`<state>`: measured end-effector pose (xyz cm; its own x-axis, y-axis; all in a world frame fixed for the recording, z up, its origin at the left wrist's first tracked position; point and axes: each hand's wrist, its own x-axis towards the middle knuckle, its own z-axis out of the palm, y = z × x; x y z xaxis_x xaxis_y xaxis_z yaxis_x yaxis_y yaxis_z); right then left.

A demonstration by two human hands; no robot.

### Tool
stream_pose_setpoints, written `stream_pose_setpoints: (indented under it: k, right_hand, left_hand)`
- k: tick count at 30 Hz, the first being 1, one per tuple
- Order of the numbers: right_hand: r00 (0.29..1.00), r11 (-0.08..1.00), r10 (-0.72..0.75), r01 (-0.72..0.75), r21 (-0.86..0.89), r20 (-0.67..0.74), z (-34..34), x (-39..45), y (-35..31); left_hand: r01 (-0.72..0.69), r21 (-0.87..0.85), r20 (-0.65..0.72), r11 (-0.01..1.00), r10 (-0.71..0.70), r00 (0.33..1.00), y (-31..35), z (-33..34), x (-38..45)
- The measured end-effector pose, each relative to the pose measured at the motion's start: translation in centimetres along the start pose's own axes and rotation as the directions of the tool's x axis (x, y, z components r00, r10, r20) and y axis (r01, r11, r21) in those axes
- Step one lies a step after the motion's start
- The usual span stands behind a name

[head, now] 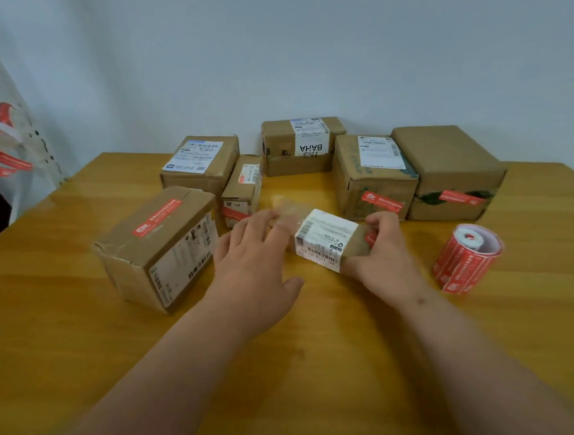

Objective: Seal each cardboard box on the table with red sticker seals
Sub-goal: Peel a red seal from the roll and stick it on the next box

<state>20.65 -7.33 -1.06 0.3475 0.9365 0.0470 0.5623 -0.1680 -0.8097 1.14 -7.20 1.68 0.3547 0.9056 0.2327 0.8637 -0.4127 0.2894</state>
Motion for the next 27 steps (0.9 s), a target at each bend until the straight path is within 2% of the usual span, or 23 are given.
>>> stream_pose_setpoints:
  k: [3, 6, 10, 11, 13, 16, 19, 27]
  right_hand:
    - [0.977, 1.000, -0.008, 0.005, 0.017, 0.214, -2.9, -1.7, 0.8]
    - [0.920, 0.998, -0.068, 0.057, 0.042, 0.385, -4.6, -3.1, 0.9]
    - [0.859, 0.972, -0.161, 0.054, 0.227, 0.486, -5.7, -4.7, 1.0]
    - [0.872, 0.964, -0.159, 0.036, 0.263, 0.463, -5.9, -4.9, 1.1]
    - [0.935, 0.966, -0.120, 0.031, 0.258, 0.333, -6.0, -5.3, 1.3]
    - [0.986, 0.992, -0.126, 0.127, 0.000, 0.108, -5.8, -5.6, 1.3]
    - [0.983, 0.968, -0.173, 0.182, -0.170, 0.066, -5.1, -5.9, 0.8]
    - [0.982, 0.935, -0.185, 0.186, -0.302, 0.032, -3.8, -5.9, -0.5]
  left_hand:
    - [-0.027, 0.021, 0.059, 0.999, 0.026, 0.998, 1.1, 0.4, -0.5]
    - [-0.055, 0.061, 0.149, 0.997, 0.046, 0.988, 2.0, 0.7, -1.1]
    - [-0.057, 0.010, 0.228, 0.998, 0.053, 0.972, 2.8, 1.1, -2.2]
    - [-0.060, 0.000, 0.220, 0.998, 0.059, 0.974, 2.9, 1.1, -2.6]
    - [-0.069, 0.024, 0.183, 0.997, 0.064, 0.981, 3.0, 1.3, -3.3]
    - [-0.061, 0.067, 0.106, 0.996, 0.054, 0.993, 3.0, 1.5, -3.8]
    - [-0.062, 0.120, 0.064, 0.991, 0.055, 0.996, 3.3, 1.7, -4.2]
    - [-0.036, 0.183, 0.029, 0.982, 0.031, 0.999, 3.7, 2.1, -4.3]
